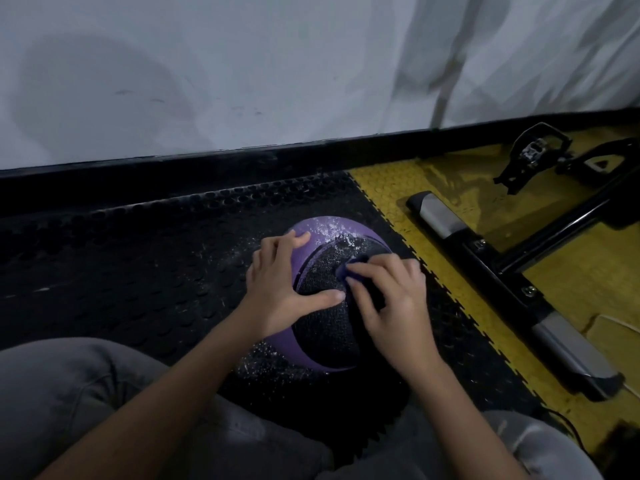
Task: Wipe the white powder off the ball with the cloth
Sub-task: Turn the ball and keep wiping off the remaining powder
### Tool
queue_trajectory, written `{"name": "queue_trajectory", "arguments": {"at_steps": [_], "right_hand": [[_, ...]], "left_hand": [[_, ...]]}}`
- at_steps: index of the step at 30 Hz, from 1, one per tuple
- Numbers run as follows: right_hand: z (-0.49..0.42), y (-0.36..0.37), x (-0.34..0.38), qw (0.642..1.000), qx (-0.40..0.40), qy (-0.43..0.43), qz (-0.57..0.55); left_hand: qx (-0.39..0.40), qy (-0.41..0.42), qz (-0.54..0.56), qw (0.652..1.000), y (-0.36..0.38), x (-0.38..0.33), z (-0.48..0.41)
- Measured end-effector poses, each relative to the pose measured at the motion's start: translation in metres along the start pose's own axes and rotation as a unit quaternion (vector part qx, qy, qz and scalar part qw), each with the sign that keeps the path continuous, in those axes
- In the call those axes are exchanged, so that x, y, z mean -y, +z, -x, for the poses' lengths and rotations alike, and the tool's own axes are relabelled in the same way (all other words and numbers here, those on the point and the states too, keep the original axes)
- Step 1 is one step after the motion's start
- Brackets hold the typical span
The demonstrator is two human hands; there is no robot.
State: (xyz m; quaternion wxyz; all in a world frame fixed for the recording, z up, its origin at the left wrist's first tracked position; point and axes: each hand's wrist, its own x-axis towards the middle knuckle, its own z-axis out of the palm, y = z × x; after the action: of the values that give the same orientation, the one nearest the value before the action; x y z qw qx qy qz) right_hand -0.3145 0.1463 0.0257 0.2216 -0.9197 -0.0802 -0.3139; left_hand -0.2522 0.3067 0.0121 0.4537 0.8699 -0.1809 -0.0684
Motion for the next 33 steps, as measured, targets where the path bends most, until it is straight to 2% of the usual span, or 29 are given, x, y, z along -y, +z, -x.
{"name": "queue_trajectory", "arguments": {"at_steps": [2, 4, 6, 8, 10, 12, 15, 17, 19, 22, 25, 29, 33], "right_hand": [[-0.012, -0.002, -0.015, 1.000, 0.005, 0.012, 0.006], [-0.024, -0.004, -0.035, 0.994, -0.007, 0.105, -0.030], [-0.032, -0.006, -0.051, 0.971, -0.012, 0.218, -0.095], [-0.030, -0.005, -0.055, 0.959, -0.012, 0.259, -0.112], [-0.024, -0.006, -0.044, 0.973, -0.024, 0.214, -0.086], [-0.017, -0.004, -0.024, 0.989, -0.026, 0.134, -0.060], [-0.010, -0.001, -0.004, 0.999, 0.011, 0.031, -0.036], [-0.017, -0.003, -0.014, 0.997, 0.009, 0.052, -0.050], [-0.025, -0.005, -0.033, 0.988, -0.012, 0.136, -0.072], [-0.031, -0.007, -0.054, 0.955, -0.004, 0.263, -0.135], [-0.031, -0.007, -0.057, 0.945, 0.008, 0.296, -0.137], [-0.032, -0.011, -0.050, 0.949, 0.001, 0.282, -0.142], [-0.023, -0.011, -0.020, 0.989, 0.013, 0.134, -0.068]], "left_hand": [[0.014, -0.002, 0.003, 1.000, -0.002, -0.002, 0.000], [0.024, 0.001, -0.001, 1.000, -0.001, -0.005, -0.002], [0.025, 0.011, -0.009, 1.000, 0.002, -0.008, -0.003], [0.022, 0.021, -0.016, 0.999, 0.006, -0.008, -0.004], [0.014, 0.026, -0.021, 0.999, 0.008, -0.007, -0.004], [0.005, 0.018, -0.015, 1.000, 0.007, -0.004, -0.003], [-0.013, 0.007, 0.006, 1.000, 0.003, 0.001, -0.002], [-0.022, 0.007, 0.011, 1.000, 0.002, 0.003, -0.001], [-0.020, 0.020, -0.014, 1.000, 0.002, 0.002, 0.000], [-0.019, 0.054, -0.070, 0.996, 0.002, 0.003, 0.000], [0.015, 0.072, -0.061, 0.995, -0.005, 0.006, 0.000], [-0.006, 0.106, -0.105, 0.989, -0.003, 0.010, 0.009], [-0.037, 0.075, -0.152, 0.985, 0.006, 0.005, 0.018]]}}
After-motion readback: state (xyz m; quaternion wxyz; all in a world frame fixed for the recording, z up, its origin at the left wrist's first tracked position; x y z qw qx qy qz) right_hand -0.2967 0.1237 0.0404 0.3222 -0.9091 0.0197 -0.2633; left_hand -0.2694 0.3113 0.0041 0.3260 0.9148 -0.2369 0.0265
